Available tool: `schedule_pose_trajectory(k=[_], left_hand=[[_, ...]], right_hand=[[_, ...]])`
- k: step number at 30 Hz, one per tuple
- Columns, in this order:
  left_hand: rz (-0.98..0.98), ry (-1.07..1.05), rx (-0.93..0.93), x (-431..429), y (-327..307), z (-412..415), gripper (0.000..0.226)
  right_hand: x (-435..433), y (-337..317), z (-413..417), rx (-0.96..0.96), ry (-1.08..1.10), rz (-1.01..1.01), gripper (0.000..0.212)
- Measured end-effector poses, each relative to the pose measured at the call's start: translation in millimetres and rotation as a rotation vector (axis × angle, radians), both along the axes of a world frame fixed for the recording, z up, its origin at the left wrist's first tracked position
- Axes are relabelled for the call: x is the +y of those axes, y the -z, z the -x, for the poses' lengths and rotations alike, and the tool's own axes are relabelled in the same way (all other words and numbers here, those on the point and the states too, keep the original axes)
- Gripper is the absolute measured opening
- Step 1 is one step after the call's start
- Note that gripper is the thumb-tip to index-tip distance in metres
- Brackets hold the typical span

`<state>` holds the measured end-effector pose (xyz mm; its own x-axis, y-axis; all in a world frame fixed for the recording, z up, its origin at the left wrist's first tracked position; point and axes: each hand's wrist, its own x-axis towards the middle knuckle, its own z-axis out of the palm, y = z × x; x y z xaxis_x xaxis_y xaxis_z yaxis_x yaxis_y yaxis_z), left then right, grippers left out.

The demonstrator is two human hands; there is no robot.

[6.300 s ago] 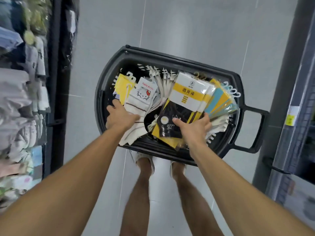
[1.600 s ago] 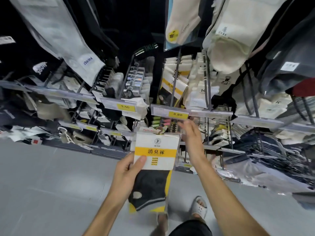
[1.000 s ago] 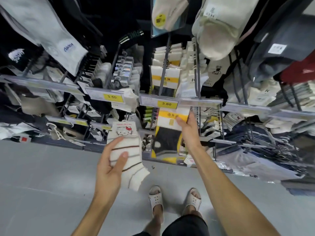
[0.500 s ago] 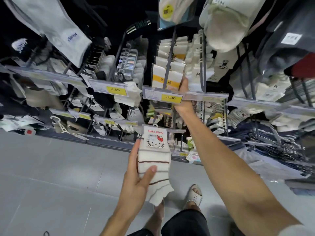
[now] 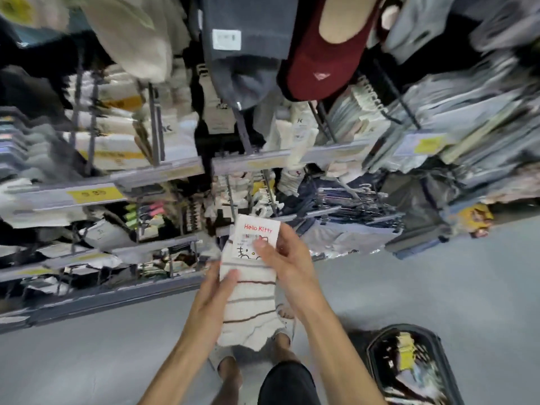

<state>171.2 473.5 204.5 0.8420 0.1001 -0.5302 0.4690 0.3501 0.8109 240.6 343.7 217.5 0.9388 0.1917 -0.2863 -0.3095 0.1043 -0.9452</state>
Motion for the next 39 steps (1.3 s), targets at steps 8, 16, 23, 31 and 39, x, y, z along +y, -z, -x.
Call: schedule_pose_trajectory(k=[8,16,23,31,39], left_hand=[[0.435,0.204,0.273,-79,4,-51,0.041],[0.352,0.162,0.241,-111,35,-68,0.052],[0.219,0.146,0.169,-120,68,-96,0.062],[-0.018,0.038,0.091,-140,137,-125,0.041],[-0.060,-0.012,0.036,-124,192,-102,0.030]], right_hand=[[-102,1,-2,-0.028,0.134,0.036,0.021],[-151,44,-8,-0.020,0.249,0.006,0.029],[-160,81,-43,-0.027,0.119,0.038,0.031],[-179,157,-76,-0.026,0.098,-0.011,0.024],[-209,265,-91,0.091,0.313,0.108,0.027]])
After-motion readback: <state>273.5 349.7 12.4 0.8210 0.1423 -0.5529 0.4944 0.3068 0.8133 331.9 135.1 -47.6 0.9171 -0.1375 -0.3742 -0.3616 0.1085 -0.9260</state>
